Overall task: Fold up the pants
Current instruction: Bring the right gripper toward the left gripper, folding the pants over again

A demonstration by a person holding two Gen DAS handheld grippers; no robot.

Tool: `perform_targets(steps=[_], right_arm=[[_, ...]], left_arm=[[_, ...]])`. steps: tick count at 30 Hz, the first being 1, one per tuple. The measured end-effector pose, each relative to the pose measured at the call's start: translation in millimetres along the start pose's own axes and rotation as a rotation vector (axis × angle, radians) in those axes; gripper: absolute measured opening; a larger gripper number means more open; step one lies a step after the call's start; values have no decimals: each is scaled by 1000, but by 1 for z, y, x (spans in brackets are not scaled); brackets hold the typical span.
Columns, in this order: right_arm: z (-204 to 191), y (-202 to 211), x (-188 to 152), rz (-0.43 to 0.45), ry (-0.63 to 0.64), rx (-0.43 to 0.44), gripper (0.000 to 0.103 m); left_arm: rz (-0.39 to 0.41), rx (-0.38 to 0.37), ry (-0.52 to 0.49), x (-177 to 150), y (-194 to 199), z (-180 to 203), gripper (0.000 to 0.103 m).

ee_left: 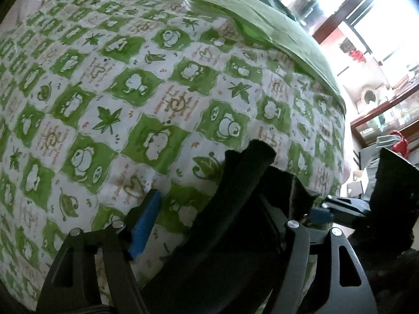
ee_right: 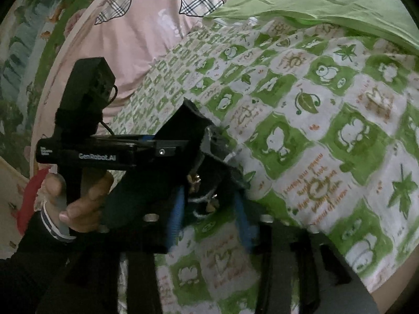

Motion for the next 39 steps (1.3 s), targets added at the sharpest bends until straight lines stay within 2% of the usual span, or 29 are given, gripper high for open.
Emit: perform_targets(steps=[1, 3, 4, 5, 9, 16, 25, 30, 39], right_arm=[[0, -2, -1, -8, -6, 7, 19], [3, -2, -1, -8, -25, 27, 16], [3, -1, -1, -6, -19, 30, 16], [1, 1, -1, -4, 0, 30, 15], [-6, 6, 1, 0, 38, 37, 14], [-33, 21, 10, 27, 71, 133, 14], [-91, 31, 16, 18, 91, 364, 14], [-126, 27, -1, -30, 127, 454, 14], [-169, -6, -43, -166, 133, 549, 14]], left_arm=[[4, -1, -12, 0, -1, 2, 70], [21, -21, -35, 0, 1, 8, 56], [27, -47, -35, 1, -2, 14, 35], [31, -89, -26, 1, -2, 19, 19], [85, -75, -51, 0, 10, 26, 11], [228, -94, -21, -6, 66, 26, 10], [363, -64, 56, -40, 139, 0, 10], [407, -41, 97, -65, 169, -14, 10], [426, 25, 216, -120, 185, -53, 10]])
Point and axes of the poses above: each gripper's, at about its wrist camera, not at the fingertips, and y roughly against the way its jaws point, z to its right, x to its top, the point moved 4 cm from there along -y, roughly the way its jaws point, and after that the axes turned 14 degrees about z, right-handed, at the moved point
